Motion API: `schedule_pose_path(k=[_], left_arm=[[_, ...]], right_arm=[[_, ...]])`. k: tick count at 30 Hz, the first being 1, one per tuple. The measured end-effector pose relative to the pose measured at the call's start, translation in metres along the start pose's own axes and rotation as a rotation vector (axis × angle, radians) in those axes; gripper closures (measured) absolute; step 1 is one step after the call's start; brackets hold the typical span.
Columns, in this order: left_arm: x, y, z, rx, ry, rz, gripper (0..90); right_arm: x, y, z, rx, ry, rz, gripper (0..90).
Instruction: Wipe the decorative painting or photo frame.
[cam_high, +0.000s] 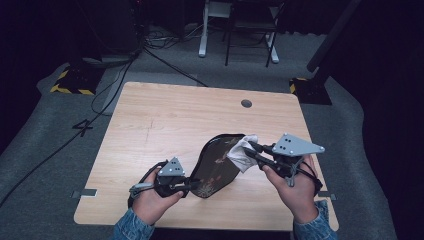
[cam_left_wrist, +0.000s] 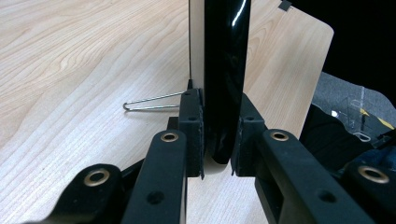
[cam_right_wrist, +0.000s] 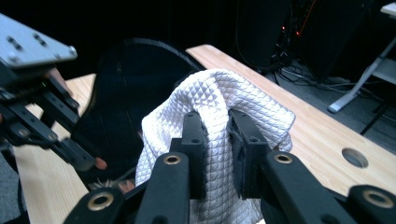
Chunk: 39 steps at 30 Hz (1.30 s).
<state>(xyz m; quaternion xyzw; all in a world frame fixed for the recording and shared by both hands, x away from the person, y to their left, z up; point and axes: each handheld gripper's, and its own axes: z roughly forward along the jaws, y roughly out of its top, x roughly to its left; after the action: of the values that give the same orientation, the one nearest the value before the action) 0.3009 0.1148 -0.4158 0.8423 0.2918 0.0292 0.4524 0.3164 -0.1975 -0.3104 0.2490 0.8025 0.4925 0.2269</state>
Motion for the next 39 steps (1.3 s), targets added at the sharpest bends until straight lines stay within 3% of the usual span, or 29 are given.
schedule_pose_path(k=[10, 28, 33, 39], left_arm=[[0.000, 0.000, 0.000, 0.003, -0.004, 0.000, 78.0], [0.000, 0.000, 0.001, 0.003, -0.006, 0.002, 78.0], [0.000, 0.000, 0.001, 0.002, -0.008, 0.001, 78.0], [0.000, 0.000, 0.001, 0.003, -0.007, 0.003, 78.0]], right_arm=[[0.006, 0.029, 0.002, -0.042, 0.016, -0.031, 77.6], [0.002, 0.051, 0.017, -0.008, 0.012, -0.065, 77.6], [0.002, 0.058, 0.021, -0.003, 0.040, -0.073, 77.5], [0.004, 0.063, 0.028, 0.009, 0.041, -0.096, 77.4]])
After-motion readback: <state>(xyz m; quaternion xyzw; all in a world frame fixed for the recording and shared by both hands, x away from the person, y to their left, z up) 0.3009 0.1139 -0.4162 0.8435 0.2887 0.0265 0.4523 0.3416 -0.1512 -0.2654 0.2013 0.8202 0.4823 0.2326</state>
